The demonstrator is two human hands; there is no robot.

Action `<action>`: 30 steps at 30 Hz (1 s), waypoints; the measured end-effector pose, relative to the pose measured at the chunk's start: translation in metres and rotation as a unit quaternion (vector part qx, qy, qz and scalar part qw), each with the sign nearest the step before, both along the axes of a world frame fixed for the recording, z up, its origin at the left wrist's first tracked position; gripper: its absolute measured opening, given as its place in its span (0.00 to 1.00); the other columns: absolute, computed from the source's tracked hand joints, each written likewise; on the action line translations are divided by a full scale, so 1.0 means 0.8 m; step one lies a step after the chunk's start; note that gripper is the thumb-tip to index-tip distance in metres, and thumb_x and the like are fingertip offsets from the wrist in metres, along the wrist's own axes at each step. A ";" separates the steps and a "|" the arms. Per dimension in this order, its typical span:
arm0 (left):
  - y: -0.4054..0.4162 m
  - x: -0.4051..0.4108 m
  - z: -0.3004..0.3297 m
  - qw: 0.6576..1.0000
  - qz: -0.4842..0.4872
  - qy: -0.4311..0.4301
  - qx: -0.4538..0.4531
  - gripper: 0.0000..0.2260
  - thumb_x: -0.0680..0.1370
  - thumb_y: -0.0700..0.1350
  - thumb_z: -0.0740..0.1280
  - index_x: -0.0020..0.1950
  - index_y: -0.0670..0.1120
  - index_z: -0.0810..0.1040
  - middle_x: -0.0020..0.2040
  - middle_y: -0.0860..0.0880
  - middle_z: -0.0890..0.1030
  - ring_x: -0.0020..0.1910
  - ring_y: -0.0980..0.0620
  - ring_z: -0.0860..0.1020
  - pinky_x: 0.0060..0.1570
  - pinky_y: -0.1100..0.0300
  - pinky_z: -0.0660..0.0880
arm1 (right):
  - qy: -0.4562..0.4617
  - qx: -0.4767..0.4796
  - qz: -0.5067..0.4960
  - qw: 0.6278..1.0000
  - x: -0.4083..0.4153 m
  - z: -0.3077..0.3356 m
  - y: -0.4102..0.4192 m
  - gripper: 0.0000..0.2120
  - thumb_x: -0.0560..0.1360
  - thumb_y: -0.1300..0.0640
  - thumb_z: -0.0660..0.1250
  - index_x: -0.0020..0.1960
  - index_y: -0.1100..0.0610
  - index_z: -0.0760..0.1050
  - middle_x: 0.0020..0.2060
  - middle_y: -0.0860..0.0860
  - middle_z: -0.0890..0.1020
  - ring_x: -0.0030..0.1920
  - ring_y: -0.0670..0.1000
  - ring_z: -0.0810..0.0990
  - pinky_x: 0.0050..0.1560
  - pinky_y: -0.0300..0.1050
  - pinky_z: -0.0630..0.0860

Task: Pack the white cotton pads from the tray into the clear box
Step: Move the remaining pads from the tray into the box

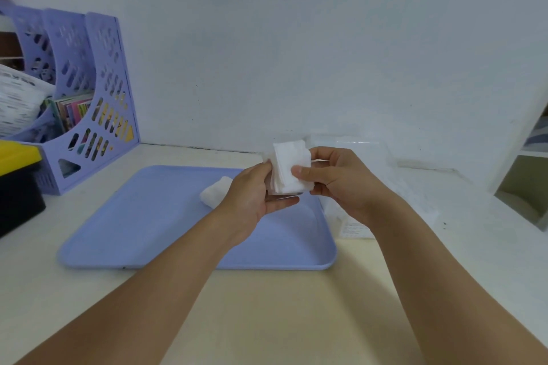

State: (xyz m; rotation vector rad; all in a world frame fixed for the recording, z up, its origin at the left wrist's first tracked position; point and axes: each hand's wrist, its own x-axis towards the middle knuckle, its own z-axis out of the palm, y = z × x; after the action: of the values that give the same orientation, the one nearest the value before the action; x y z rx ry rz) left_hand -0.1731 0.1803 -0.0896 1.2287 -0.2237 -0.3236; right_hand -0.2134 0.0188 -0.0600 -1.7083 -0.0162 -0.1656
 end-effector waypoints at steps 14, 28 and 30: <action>0.003 0.000 -0.008 0.991 -0.098 -0.080 0.050 0.19 0.78 0.33 0.69 0.69 0.44 0.74 0.59 0.41 0.84 0.56 0.43 0.84 0.56 0.51 0.81 | -0.166 -0.164 -0.058 0.971 0.006 -0.003 0.006 0.17 0.69 0.67 0.78 0.52 0.51 0.84 0.54 0.45 0.84 0.47 0.47 0.80 0.49 0.42 0.80; 0.003 -0.001 -0.007 0.992 -0.119 -0.031 -0.014 0.16 0.79 0.34 0.68 0.66 0.41 0.75 0.59 0.42 0.84 0.56 0.43 0.84 0.52 0.59 0.82 | -0.040 0.092 0.014 0.995 -0.003 0.013 -0.014 0.18 0.76 0.59 0.73 0.30 0.52 0.72 0.31 0.49 0.67 0.33 0.47 0.65 0.34 0.39 0.64; 0.004 -0.001 -0.006 0.992 -0.120 -0.028 -0.020 0.16 0.79 0.34 0.68 0.66 0.42 0.75 0.59 0.42 0.84 0.57 0.43 0.84 0.53 0.59 0.81 | -0.024 0.052 0.021 0.998 -0.004 0.012 -0.016 0.21 0.75 0.59 0.75 0.28 0.52 0.69 0.30 0.49 0.65 0.32 0.48 0.63 0.32 0.39 0.63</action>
State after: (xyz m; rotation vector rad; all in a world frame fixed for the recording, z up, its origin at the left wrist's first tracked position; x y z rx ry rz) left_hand -0.1738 0.1831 -0.0943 1.1732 -0.4272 -0.4914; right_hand -0.2164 0.0057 -0.0508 -1.5987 -0.0775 -0.1738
